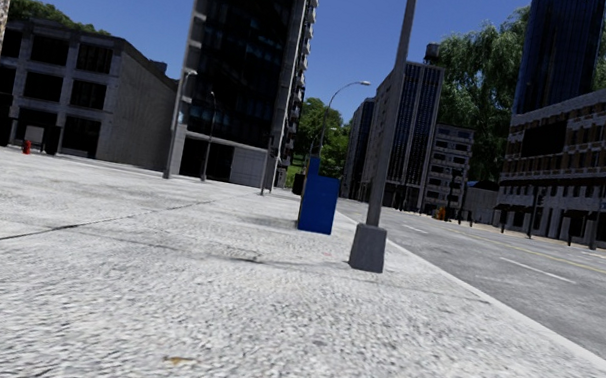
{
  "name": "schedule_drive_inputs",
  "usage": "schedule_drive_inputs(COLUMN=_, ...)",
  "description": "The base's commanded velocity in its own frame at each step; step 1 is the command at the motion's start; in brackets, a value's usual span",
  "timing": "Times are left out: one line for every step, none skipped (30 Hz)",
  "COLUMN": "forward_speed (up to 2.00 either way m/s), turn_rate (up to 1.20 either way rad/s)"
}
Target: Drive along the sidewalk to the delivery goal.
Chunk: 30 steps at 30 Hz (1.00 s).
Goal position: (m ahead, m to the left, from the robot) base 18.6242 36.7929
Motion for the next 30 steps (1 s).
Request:
schedule_drive_inputs(forward_speed=2.0, turn_rate=0.0)
schedule_drive_inputs(forward_speed=2.0, turn_rate=0.0)
schedule_drive_inputs(forward_speed=2.0, turn_rate=0.01)
schedule_drive_inputs(forward_speed=2.0, turn_rate=0.14)
schedule_drive_inputs(forward_speed=2.0, turn_rate=0.14)
schedule_drive_inputs(forward_speed=2.0, turn_rate=0.24)
schedule_drive_inputs(forward_speed=2.0, turn_rate=0.41)
schedule_drive_inputs(forward_speed=2.0, turn_rate=0.51)
schedule_drive_inputs(forward_speed=2.0, turn_rate=0.54)
schedule_drive_inputs(forward_speed=2.0, turn_rate=0.54)
schedule_drive_inputs(forward_speed=2.0, turn_rate=0.55)
schedule_drive_inputs(forward_speed=2.0, turn_rate=0.55)
schedule_drive_inputs(forward_speed=2.0, turn_rate=0.55)
schedule_drive_inputs(forward_speed=2.0, turn_rate=0.55)
schedule_drive_inputs(forward_speed=2.0, turn_rate=0.55)
schedule_drive_inputs(forward_speed=2.0, turn_rate=0.55)
schedule_drive_inputs(forward_speed=2.0, turn_rate=0.55)
schedule_drive_inputs(forward_speed=2.0, turn_rate=0.55)
schedule_drive_inputs(forward_speed=2.0, turn_rate=0.55)
schedule_drive_inputs(forward_speed=2.0, turn_rate=0.55)
schedule_drive_inputs(forward_speed=2.0, turn_rate=0.55)
schedule_drive_inputs(forward_speed=2.0, turn_rate=0.55)
schedule_drive_inputs(forward_speed=2.0, turn_rate=0.55)
schedule_drive_inputs(forward_speed=2.0, turn_rate=0.55)
schedule_drive_inputs(forward_speed=2.0, turn_rate=0.55)
schedule_drive_inputs(forward_speed=2.0, turn_rate=0.55)
schedule_drive_inputs(forward_speed=2.0, turn_rate=0.55)
schedule_drive_inputs(forward_speed=2.0, turn_rate=0.55)
schedule_drive_inputs(forward_speed=2.0, turn_rate=0.55)
schedule_drive_inputs(forward_speed=2.0, turn_rate=0.55)
